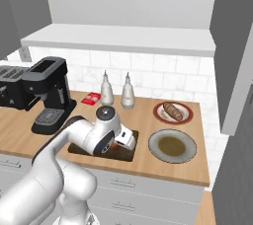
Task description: From the different types of pastries on the counter, select a croissant and place it on the cutting board. Then retrieve a jar of jam from the cabinet and place it alongside the croissant on the cutting board.
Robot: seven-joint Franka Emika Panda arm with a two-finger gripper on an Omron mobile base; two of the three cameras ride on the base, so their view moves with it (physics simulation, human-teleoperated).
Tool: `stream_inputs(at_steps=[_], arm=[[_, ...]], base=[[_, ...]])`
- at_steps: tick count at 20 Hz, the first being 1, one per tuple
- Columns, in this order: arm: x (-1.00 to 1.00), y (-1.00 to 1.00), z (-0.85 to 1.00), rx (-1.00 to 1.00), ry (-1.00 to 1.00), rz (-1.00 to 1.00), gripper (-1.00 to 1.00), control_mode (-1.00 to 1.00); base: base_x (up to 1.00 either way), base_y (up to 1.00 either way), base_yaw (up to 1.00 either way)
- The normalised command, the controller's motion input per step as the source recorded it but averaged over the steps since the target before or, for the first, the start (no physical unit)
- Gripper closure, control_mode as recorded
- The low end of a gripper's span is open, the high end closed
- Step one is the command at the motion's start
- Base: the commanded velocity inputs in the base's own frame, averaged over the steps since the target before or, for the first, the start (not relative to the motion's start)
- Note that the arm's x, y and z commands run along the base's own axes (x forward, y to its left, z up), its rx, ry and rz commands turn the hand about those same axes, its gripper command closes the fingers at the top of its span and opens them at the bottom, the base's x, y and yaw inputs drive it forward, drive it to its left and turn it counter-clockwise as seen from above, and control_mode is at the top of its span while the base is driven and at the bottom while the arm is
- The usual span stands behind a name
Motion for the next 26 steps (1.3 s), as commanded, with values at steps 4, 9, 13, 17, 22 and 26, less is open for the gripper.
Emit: stream_inputs(at_steps=[4, 9, 13, 17, 22, 26], arm=[[0.0, 0.2, 0.0, 0.0, 0.0, 0.0, 1.0, -1.0], [0.19, 0.29, -0.19, 0.0, 0.07, 0.0, 1.0, -1.0], [0.36, 0.34, -0.35, 0.0, 0.11, 0.0, 1.0, -1.0], [0.34, 0.23, -0.32, 0.0, 0.09, 0.0, 1.0, -1.0], [0.34, 0.24, -0.32, 0.0, 0.04, 0.0, -1.0, -1.0], [0.33, 0.0, -0.16, 0.0, 0.0, 0.0, -1.0, -1.0]], base=[[0.0, 0.0, 0.0], [0.0, 0.0, 0.0], [0.0, 0.0, 0.0], [0.0, 0.0, 0.0], [0.0, 0.0, 0.0], [0.0, 0.0, 0.0]])
